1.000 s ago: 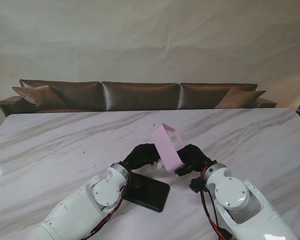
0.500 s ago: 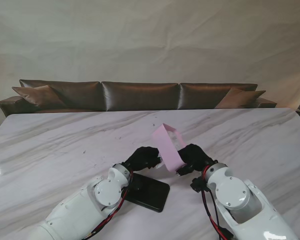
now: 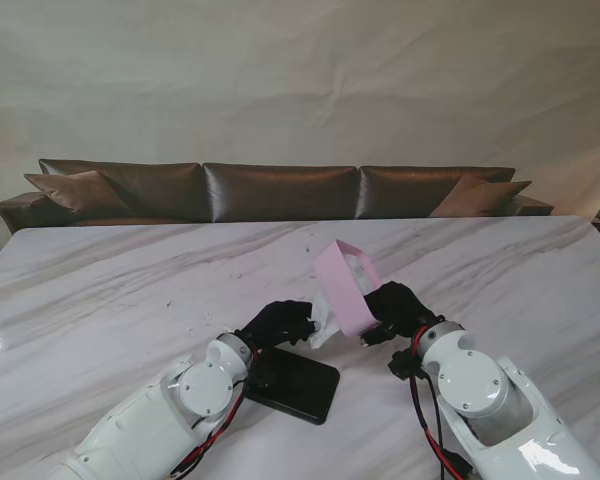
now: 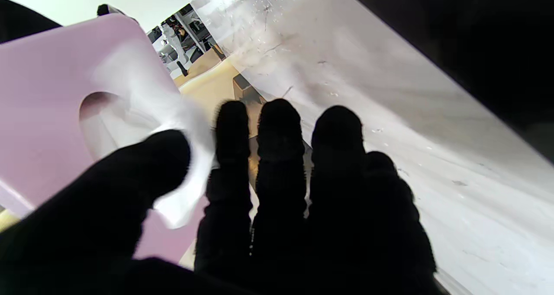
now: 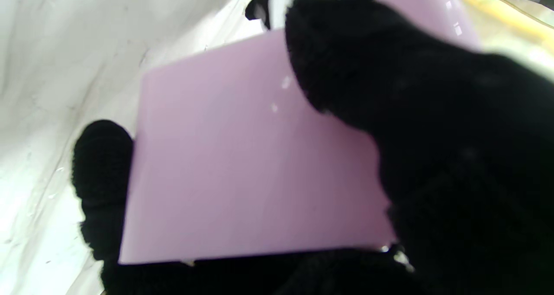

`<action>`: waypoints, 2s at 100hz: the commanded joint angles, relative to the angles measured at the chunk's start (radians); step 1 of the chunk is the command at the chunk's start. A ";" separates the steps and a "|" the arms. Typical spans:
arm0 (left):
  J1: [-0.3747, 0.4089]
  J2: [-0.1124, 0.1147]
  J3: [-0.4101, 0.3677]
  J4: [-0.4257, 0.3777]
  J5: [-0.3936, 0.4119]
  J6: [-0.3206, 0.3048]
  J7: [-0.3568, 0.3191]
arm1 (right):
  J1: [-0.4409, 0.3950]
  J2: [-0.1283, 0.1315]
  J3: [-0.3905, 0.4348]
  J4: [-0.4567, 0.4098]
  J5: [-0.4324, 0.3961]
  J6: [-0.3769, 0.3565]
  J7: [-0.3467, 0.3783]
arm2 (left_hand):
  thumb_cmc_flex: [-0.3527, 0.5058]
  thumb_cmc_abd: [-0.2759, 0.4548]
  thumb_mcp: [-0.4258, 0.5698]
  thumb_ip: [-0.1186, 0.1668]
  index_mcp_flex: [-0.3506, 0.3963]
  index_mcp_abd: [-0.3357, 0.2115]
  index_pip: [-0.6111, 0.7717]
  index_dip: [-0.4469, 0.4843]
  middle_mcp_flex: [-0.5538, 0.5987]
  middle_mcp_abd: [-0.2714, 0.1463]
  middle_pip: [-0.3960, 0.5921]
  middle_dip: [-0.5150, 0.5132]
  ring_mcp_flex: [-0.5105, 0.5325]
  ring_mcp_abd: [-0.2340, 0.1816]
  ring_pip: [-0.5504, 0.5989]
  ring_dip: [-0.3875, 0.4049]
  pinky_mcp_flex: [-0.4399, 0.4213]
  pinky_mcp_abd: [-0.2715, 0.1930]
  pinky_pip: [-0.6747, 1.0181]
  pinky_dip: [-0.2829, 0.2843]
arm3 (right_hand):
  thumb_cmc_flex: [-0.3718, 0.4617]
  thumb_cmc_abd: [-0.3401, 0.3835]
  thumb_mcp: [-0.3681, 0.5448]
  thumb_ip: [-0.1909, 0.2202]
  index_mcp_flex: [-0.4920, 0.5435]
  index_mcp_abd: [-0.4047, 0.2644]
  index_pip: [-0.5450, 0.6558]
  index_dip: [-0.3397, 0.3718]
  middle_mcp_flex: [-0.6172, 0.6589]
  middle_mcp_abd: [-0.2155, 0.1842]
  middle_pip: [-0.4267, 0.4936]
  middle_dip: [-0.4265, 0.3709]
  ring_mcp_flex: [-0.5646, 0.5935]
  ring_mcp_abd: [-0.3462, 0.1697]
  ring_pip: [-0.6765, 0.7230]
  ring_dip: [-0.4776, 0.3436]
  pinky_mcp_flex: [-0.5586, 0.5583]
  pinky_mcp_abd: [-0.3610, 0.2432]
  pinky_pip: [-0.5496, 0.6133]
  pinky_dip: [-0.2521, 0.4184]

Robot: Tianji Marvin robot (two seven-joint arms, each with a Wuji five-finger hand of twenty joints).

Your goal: Refill a tissue box and feed the first sheet

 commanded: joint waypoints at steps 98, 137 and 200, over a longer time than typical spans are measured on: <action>0.157 0.025 -0.191 -0.193 0.156 0.172 0.156 | 0.339 0.029 -0.293 0.479 -0.493 -0.296 -0.132 | -0.088 0.186 -0.531 -0.084 -0.364 0.178 -0.338 -0.354 -0.463 0.035 -0.203 -0.221 -0.334 0.120 -0.201 0.040 -0.276 -0.110 2.410 0.236 | -0.043 0.194 0.078 -0.205 -0.014 -0.156 -0.125 0.076 -0.025 -0.094 -0.216 0.005 -0.004 0.007 0.240 0.092 -0.132 -0.612 0.024 -0.018; 0.150 0.027 -0.191 -0.194 0.159 0.198 0.146 | 0.415 0.037 -0.374 0.584 -0.540 -0.359 -0.151 | -0.077 0.195 -0.547 -0.086 -0.354 0.179 -0.337 -0.358 -0.450 0.037 -0.198 -0.222 -0.323 0.122 -0.191 0.039 -0.276 -0.107 2.408 0.244 | 0.023 0.047 0.087 -0.386 -0.287 -0.306 -0.397 0.013 -0.229 -0.186 -0.441 -0.124 -0.131 -0.060 -0.067 -0.004 -0.201 -0.628 -0.080 -0.099; -0.004 0.003 -0.116 -0.037 0.135 0.191 0.130 | 0.308 0.057 -0.244 0.464 -0.564 -0.427 -0.094 | -0.004 0.247 -0.572 -0.090 -0.239 0.132 -0.332 -0.364 -0.377 0.044 -0.171 -0.211 -0.267 0.127 -0.131 0.055 -0.213 -0.128 2.454 0.234 | -0.282 0.023 0.062 -0.291 -0.578 -0.290 -0.876 -0.672 -0.586 -0.167 -0.981 -0.757 -0.530 -0.124 -0.749 -0.564 -0.403 -0.685 -0.308 -0.394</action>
